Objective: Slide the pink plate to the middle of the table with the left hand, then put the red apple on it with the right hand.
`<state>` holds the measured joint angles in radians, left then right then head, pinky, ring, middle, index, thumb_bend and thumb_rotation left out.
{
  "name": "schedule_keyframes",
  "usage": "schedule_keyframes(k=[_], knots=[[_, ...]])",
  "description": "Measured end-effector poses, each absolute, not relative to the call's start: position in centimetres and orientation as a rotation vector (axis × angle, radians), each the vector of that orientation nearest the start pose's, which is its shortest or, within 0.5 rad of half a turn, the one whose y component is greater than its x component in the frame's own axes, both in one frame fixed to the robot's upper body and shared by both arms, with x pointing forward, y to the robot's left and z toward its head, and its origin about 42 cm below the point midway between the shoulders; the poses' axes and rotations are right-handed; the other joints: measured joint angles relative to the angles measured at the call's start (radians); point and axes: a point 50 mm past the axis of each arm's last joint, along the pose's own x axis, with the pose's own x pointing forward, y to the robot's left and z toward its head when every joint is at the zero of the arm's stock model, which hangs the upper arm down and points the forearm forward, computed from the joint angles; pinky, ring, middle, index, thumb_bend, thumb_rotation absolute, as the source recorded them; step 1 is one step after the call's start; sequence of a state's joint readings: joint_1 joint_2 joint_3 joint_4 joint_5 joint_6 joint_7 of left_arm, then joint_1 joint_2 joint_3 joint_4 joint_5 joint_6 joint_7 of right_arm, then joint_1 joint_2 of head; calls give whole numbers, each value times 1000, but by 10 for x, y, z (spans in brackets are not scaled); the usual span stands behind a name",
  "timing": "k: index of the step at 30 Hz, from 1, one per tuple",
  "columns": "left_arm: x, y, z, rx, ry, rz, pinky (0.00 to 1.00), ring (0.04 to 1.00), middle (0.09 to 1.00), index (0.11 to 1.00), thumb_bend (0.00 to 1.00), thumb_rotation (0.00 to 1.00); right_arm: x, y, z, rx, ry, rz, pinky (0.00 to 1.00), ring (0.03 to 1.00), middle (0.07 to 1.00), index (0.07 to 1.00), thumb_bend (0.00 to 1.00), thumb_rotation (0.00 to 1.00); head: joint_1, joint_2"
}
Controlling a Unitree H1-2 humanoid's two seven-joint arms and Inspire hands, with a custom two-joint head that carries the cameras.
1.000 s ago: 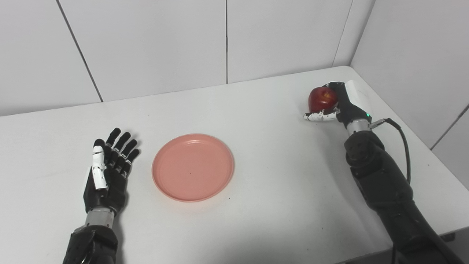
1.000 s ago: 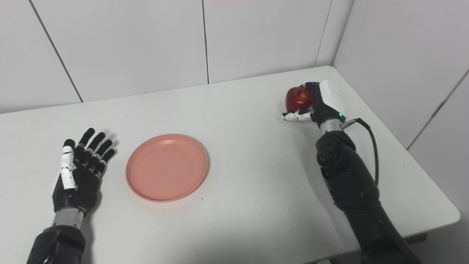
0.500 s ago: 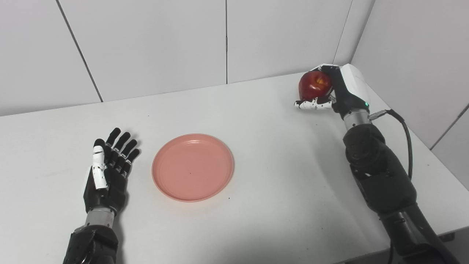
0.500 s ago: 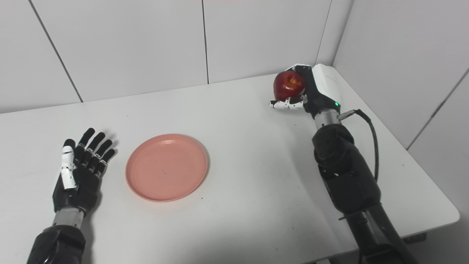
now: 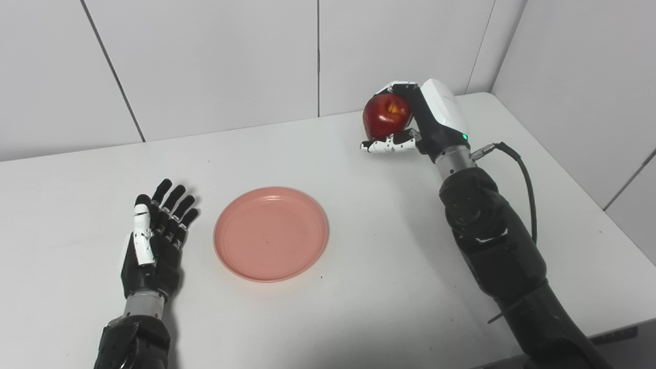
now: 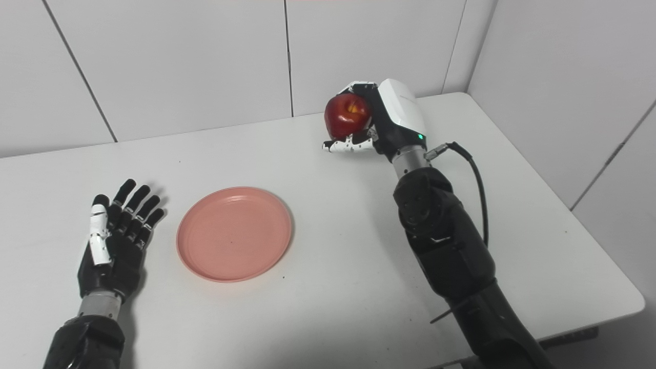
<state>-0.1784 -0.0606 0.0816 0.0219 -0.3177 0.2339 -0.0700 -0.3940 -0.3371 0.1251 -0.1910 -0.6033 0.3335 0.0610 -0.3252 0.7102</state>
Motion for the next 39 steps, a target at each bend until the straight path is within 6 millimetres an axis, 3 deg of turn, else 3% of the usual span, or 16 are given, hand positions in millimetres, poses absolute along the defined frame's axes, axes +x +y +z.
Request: schedule_keyframes(k=[9,26,39], knots=[[335,177,129,-386,71,-106,873,869,883,863,428,1000,383,-213,266,-873,-316,-2,345,419,477,486,512,132,67,5],[333,159,133,-382,84,-89,857,859,875,865,425,1000,380,-139,257,-820,-357,167,293,379,456,487,513,129,234,11],[333,146,135,-386,93,-49,838,850,863,851,417,1000,378,-118,242,-822,-356,244,310,396,477,488,514,132,336,17]])
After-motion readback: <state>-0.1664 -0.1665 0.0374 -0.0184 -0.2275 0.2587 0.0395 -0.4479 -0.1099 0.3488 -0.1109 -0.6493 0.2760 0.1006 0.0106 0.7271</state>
